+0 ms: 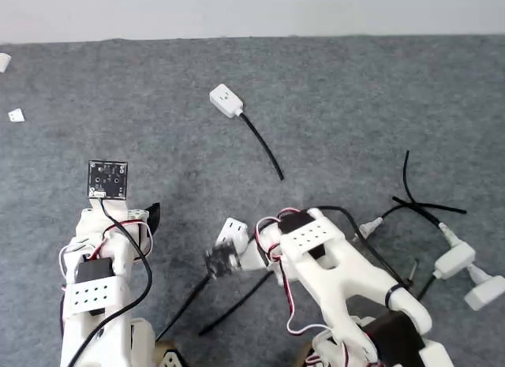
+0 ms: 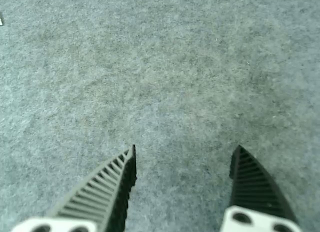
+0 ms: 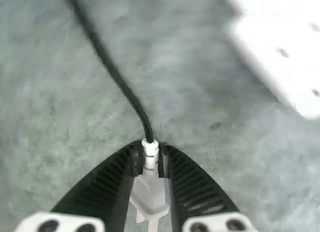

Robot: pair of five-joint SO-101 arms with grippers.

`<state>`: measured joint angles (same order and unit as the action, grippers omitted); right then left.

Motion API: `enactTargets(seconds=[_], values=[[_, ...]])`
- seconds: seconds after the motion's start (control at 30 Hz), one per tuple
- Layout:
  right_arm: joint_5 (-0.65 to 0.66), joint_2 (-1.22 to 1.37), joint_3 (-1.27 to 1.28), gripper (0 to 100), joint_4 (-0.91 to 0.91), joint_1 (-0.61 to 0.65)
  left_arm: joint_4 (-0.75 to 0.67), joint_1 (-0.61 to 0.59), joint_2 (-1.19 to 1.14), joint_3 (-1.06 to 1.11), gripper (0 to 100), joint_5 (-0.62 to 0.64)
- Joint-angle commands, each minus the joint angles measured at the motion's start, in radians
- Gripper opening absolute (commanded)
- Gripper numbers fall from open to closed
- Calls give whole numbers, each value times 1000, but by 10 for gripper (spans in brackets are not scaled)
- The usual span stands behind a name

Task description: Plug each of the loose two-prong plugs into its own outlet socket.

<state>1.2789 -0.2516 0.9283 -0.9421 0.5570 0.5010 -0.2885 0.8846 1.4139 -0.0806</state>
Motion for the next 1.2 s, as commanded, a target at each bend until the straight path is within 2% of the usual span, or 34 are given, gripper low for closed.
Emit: enactTargets(seconds=[0.0,0.07,0.17,0.27,0.4,0.5,0.73,0.9,0.97,1.07,1.17], values=[[-313,-18,-114,9,-18,-31,-25,5,-3,-10,288,-8],[-414,-50,-160,9,-102,-91,-25,5,-3,-10,288,-8],[-485,-137,-181,9,-237,-170,-25,5,-3,-10,288,-8],[-608,-229,-152,9,-311,-185,-25,5,-3,-10,288,-6],[-710,-321,-114,9,-357,-182,-25,5,-3,-10,288,-6],[-773,-334,-78,9,-314,-185,-25,5,-3,-10,288,-6],[-715,-183,23,36,-97,-200,-25,0,-3,-10,288,-6],[-697,-79,6,210,-13,-246,-23,0,-3,-10,288,-6],[-700,-82,-9,247,-12,-252,-23,-2,-3,-10,288,-6],[-700,-108,-11,191,-4,-249,-23,-2,-3,-10,288,-6],[-704,-177,-2,54,-10,-248,-23,-2,-3,-10,288,-6]])
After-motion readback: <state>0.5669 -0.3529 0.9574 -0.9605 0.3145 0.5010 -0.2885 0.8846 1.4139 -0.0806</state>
